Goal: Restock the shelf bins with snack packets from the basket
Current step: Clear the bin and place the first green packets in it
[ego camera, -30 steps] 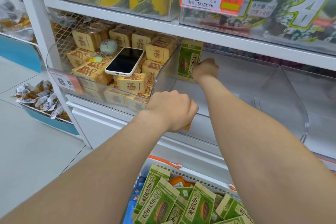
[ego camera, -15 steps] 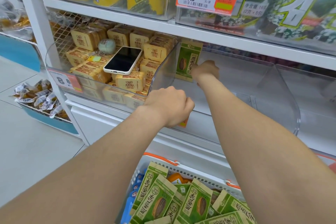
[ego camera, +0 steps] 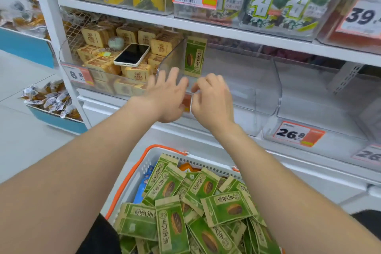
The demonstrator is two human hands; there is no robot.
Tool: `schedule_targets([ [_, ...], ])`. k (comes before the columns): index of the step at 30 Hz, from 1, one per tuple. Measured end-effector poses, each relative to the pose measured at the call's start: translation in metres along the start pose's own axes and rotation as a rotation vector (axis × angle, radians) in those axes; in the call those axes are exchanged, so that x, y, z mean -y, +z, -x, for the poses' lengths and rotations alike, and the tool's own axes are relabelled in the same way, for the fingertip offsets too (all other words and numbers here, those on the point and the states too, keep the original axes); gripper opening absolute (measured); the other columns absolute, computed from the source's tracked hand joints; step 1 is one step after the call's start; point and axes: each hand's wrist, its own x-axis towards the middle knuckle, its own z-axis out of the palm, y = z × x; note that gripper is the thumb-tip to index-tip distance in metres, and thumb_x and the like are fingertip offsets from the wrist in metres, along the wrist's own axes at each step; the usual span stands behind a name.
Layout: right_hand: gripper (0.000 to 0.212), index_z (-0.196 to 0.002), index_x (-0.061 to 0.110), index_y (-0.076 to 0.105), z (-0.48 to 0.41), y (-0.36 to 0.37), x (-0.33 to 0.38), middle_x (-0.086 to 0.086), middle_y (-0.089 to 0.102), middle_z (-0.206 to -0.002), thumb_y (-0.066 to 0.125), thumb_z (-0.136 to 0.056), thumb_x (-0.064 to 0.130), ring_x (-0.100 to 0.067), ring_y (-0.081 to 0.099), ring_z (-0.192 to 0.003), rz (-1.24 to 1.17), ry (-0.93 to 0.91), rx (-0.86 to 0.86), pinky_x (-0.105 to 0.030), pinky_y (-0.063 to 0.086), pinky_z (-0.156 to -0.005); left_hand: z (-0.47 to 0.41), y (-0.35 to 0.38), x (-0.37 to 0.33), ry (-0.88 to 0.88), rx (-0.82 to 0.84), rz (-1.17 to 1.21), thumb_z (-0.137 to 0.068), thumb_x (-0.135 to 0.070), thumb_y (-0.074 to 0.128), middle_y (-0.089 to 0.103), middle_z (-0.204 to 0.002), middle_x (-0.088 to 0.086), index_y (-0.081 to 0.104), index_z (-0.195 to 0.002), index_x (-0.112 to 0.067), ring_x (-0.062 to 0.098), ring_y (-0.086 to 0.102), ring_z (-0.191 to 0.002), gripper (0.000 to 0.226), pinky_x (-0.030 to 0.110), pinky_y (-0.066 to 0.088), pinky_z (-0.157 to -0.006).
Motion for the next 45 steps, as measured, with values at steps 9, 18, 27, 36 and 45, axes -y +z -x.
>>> schedule_targets([
  [9,0.032,-0.12,0.017,0.066,0.13,0.029,0.042,-0.011,0.068,-0.115,0.062,-0.09,0.029,-0.035,0.065,-0.107,-0.044,0.098,1.063,-0.042,0.057,-0.084,0.055,0.022,0.0,0.027,0.454,0.092,-0.102,-0.015,0.047,0.058,-0.14,0.006,0.063,-0.133,-0.024,0.029,0.055,-0.127,0.036,0.036,0.047,-0.1],
  [18,0.12,-0.151,0.023,0.038,0.192,0.05,0.061,-0.011,0.043,-0.152,0.092,-0.053,0.067,-0.034,0.039,-0.14,0.059,-0.174,1.451,-0.056,0.028,-0.118,0.073,0.052,-0.006,0.048,0.659,-0.029,-0.102,-0.021,0.045,0.058,-0.142,0.002,0.063,-0.136,-0.028,0.03,0.06,-0.123,0.039,0.047,0.052,-0.104],
  [27,0.061,-0.1,0.01,0.066,0.135,0.037,0.041,-0.002,0.072,-0.098,0.093,-0.066,0.053,-0.022,0.066,-0.086,-0.262,0.107,1.44,-0.036,0.054,-0.077,0.067,0.043,-0.006,0.036,0.614,0.1,-0.104,-0.01,0.044,0.049,-0.152,0.005,0.052,-0.149,-0.026,0.028,0.052,-0.132,0.048,0.036,0.046,-0.099],
  [36,0.033,-0.106,0.005,0.063,0.085,-0.016,-0.004,-0.016,0.079,-0.099,0.085,-0.082,0.007,-0.034,0.078,-0.091,-1.025,0.749,0.796,-0.053,0.063,-0.083,0.059,0.031,0.004,-0.137,0.415,0.296,-0.103,-0.03,0.044,0.068,-0.11,0.013,0.066,-0.103,-0.008,0.031,0.063,-0.1,0.032,0.036,0.052,-0.078],
  [45,0.041,-0.119,0.01,0.068,0.06,-0.053,-0.013,-0.015,0.077,-0.106,0.086,-0.082,0.012,-0.032,0.075,-0.091,-1.099,0.636,0.885,-0.038,0.06,-0.07,0.048,0.018,0.003,-0.233,-0.194,0.521,-0.102,-0.049,0.055,0.046,-0.051,0.006,0.044,-0.049,-0.011,0.032,0.053,-0.058,0.066,0.034,0.031,-0.052],
])
